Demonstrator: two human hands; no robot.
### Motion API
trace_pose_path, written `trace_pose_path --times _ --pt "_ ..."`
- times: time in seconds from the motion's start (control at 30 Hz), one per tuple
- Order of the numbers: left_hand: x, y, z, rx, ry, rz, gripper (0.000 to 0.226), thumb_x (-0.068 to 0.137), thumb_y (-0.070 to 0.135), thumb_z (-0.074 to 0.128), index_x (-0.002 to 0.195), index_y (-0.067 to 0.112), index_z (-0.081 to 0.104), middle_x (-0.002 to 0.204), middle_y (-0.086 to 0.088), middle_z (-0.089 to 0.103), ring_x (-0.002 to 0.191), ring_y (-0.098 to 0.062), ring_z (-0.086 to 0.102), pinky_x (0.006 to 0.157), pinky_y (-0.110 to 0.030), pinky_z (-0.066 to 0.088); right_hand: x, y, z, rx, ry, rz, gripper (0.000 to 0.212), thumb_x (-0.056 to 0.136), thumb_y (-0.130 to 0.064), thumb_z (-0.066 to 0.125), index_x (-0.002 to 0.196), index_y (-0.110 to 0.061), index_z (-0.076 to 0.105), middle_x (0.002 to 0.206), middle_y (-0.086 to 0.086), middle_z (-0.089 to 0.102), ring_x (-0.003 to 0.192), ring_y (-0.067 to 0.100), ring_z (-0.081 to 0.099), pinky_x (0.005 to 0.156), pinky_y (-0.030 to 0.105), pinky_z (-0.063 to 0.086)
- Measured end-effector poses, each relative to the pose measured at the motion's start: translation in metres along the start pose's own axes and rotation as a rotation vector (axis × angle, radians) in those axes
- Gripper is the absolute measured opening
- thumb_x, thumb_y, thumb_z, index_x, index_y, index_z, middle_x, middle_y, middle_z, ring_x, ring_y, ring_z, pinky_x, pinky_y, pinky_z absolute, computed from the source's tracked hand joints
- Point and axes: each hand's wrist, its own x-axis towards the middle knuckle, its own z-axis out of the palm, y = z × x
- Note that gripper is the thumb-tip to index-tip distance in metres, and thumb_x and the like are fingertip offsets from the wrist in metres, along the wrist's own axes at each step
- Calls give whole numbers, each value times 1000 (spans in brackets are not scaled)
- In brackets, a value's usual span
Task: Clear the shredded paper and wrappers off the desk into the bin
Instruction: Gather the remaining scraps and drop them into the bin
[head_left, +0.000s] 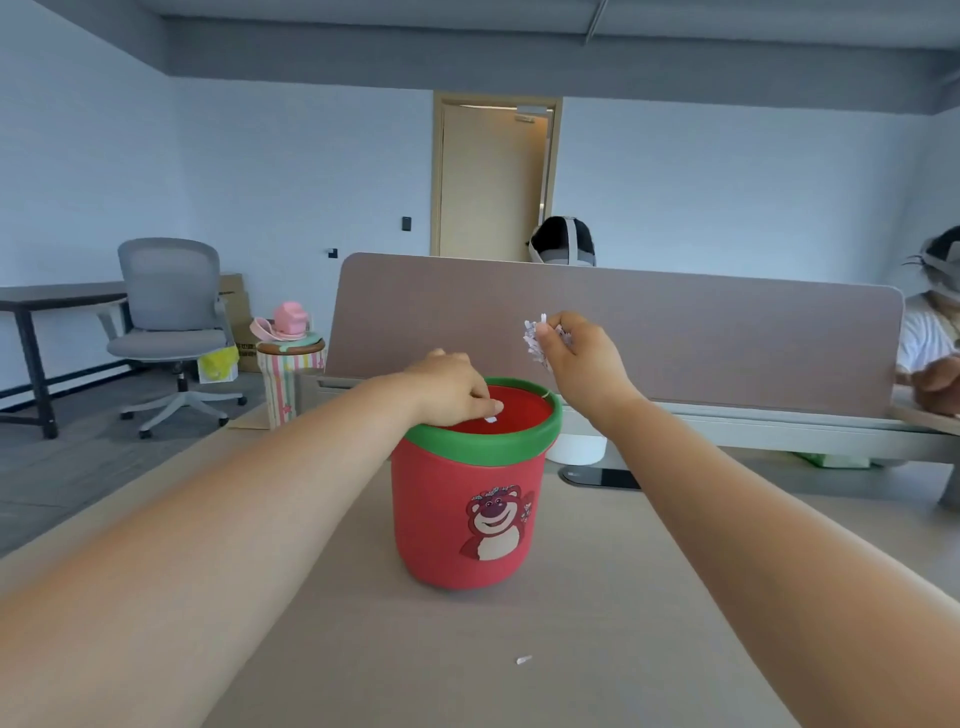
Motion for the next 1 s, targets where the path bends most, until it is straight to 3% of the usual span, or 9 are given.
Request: trace_pose_path --times 0.07,0.17,0.3,0.43,0.53,0.63,0.77,0.87,1.0 --pt "0 -7 1 -120 122 35 27 89 38 54 89 18 73 75 1 64 65 -12 57 60 -24 44 4 -1 4 13 5 -3 24 95 -27 42 97 -8 56 64 -7 49 59 6 45 53 17 33" --pt "1 -12 2 -261 186 33 21 85 32 63 82 13 72 59 7 62 42 1 56 46 -14 43 9 -2 10 30 10 -2 20 95 -27 42 93 -11 55 64 -7 49 59 5 44 53 17 34" --pt "-1 -15 2 -349 128 48 14 88 14 60 95 10 71 75 -1 71 55 5 64 50 -4 45 12 -1 17 47 3 -2 19 95 -28 43 94 -12 55 64 -9 48 59 2 44 53 15 35" --pt "-11 -16 -1 -407 72 90 29 86 -7 49 101 7 70 90 -4 69 84 -13 68 67 -5 48 14 -1 25 46 -11 -13 18 95 -28 43 90 -15 54 63 -10 48 58 2 44 51 13 34" --pt "-23 -16 -8 -318 135 54 28 83 -3 52 90 15 73 74 7 65 75 -10 63 61 -10 46 16 -5 32 54 -24 -21 19 95 -28 43 91 -15 55 63 -9 48 58 3 44 50 14 34" --pt "-42 -20 -5 -140 329 -19 26 83 6 48 76 17 70 63 17 56 56 -4 49 54 -21 38 14 -9 39 69 -78 -7 17 94 -27 44 87 -15 53 60 -5 45 54 7 42 42 13 35" --pt "-61 -27 14 -142 484 -40 25 82 10 46 76 17 69 90 5 68 75 -14 55 69 -29 45 12 -8 47 -16 -204 18 14 89 -28 54 81 -18 59 72 1 57 64 13 50 55 19 38" --pt "-63 -28 22 -187 549 -60 25 83 10 46 77 18 69 93 4 68 74 -17 54 67 -29 42 9 -6 47 -32 -274 29 13 84 -27 64 88 -15 68 83 -3 62 80 12 55 74 22 40" --pt "-60 -27 26 -197 588 -102 26 85 12 45 79 20 69 94 4 67 63 -15 43 61 -25 32 7 -9 38 -162 -334 -1 13 81 -22 67 88 -13 73 66 -17 56 70 4 51 63 16 39"
